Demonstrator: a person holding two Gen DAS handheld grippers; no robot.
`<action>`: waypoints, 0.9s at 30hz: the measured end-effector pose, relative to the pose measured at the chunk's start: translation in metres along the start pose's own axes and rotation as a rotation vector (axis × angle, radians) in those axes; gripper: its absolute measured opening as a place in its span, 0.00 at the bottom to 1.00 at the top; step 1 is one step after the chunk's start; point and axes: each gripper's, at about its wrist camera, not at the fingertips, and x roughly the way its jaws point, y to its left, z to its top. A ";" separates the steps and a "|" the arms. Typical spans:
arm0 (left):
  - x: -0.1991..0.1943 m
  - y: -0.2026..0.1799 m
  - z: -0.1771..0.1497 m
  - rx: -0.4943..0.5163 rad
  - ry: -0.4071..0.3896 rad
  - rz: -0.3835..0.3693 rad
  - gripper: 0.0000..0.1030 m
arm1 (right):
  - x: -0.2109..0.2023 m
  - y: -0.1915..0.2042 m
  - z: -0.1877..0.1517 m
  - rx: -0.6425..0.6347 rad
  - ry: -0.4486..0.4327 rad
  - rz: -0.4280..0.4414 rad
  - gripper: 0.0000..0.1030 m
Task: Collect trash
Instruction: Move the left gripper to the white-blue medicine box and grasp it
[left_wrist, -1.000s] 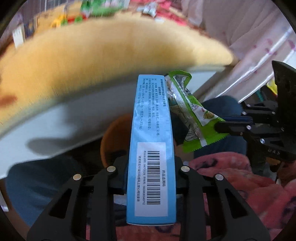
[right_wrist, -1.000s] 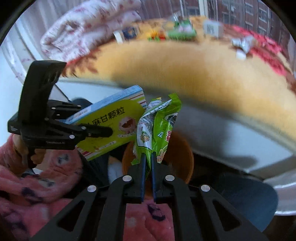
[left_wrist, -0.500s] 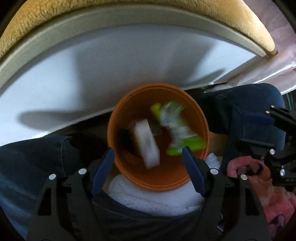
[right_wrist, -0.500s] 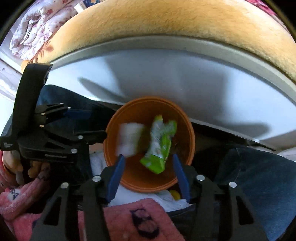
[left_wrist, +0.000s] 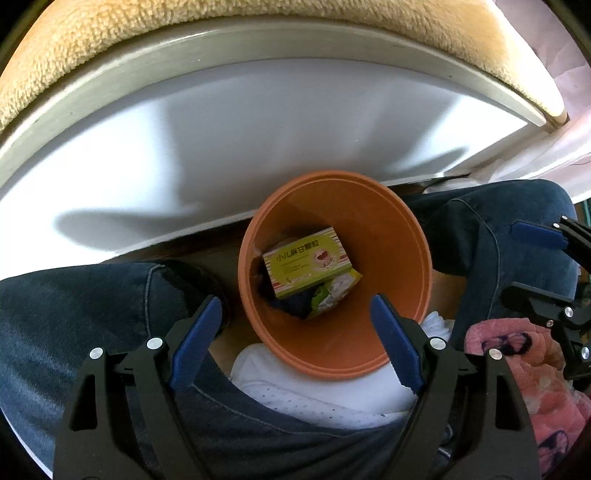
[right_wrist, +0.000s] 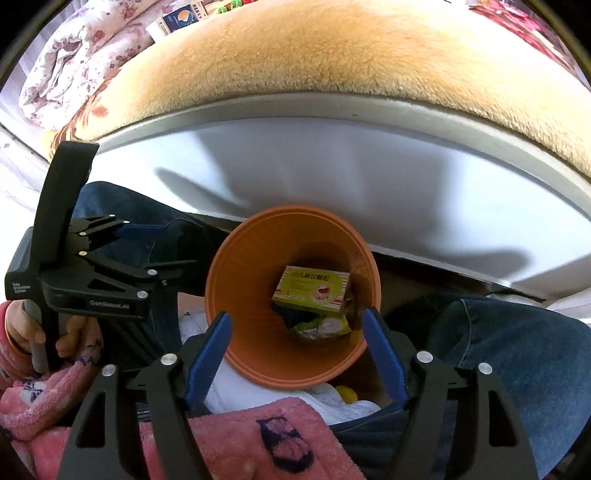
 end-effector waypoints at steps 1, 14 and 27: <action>0.001 0.000 0.002 -0.001 0.001 0.002 0.78 | 0.000 0.000 0.000 0.000 0.001 -0.003 0.72; -0.044 -0.003 0.008 0.001 -0.108 -0.035 0.78 | -0.031 0.004 0.010 -0.006 -0.095 0.010 0.72; -0.150 0.036 0.054 -0.085 -0.390 0.027 0.78 | -0.095 0.006 0.034 -0.008 -0.304 0.032 0.74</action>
